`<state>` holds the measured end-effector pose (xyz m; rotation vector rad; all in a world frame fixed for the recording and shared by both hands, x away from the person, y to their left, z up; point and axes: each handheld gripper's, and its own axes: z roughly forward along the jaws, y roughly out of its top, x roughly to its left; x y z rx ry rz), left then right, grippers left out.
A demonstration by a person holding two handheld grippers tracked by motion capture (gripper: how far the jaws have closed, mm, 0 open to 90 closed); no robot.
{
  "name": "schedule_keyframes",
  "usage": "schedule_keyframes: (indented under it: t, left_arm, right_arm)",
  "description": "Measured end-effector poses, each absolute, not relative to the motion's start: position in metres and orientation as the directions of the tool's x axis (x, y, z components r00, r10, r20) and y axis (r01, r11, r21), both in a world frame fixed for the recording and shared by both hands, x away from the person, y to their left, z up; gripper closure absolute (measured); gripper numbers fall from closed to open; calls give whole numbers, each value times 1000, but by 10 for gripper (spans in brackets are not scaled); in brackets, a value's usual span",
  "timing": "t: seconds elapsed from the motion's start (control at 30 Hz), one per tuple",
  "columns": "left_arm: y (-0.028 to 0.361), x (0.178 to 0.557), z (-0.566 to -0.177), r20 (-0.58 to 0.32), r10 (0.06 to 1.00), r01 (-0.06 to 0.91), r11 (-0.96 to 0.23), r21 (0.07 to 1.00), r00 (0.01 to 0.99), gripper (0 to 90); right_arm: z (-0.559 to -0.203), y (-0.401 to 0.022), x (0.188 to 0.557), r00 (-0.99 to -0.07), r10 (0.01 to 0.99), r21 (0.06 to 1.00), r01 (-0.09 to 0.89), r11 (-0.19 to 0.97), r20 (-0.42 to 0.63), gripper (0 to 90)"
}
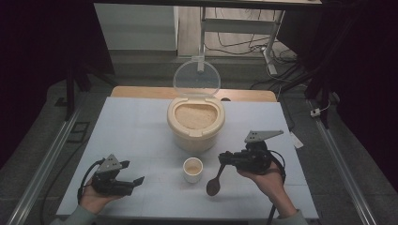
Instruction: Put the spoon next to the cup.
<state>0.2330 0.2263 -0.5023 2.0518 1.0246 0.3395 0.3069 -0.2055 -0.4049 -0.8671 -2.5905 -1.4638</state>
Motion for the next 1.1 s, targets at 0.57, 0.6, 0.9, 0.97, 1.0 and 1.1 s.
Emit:
schedule_keyframes:
  t: [0.57, 0.6, 0.9, 0.97, 1.0, 1.1]
  left_arm:
    - [225, 233, -503, -107, 763, 551, -354, 755, 637, 158]
    - [225, 233, -503, -106, 764, 551, -355, 755, 637, 158]
    - [226, 233, -503, -105, 764, 551, -356, 755, 637, 158]
    - [226, 233, -504, -105, 763, 552, -357, 753, 637, 158]
    - [226, 233, -504, -105, 763, 552, -358, 753, 638, 158]
    - [225, 233, -504, -103, 762, 552, -361, 752, 640, 158]
  right_arm:
    - [-444, -197, 345, -819, 528, 774, 479, 415, 224, 741]
    - [-446, -197, 347, -815, 542, 776, 474, 417, 207, 728]
    - [-477, -197, 362, -727, 663, 765, 527, 371, 179, 644]
    - [-485, -199, 366, -704, 684, 752, 553, 360, 190, 632]
    - [-488, -200, 368, -697, 689, 747, 563, 353, 199, 624]
    - [-498, -200, 372, -668, 717, 731, 589, 343, 202, 581]
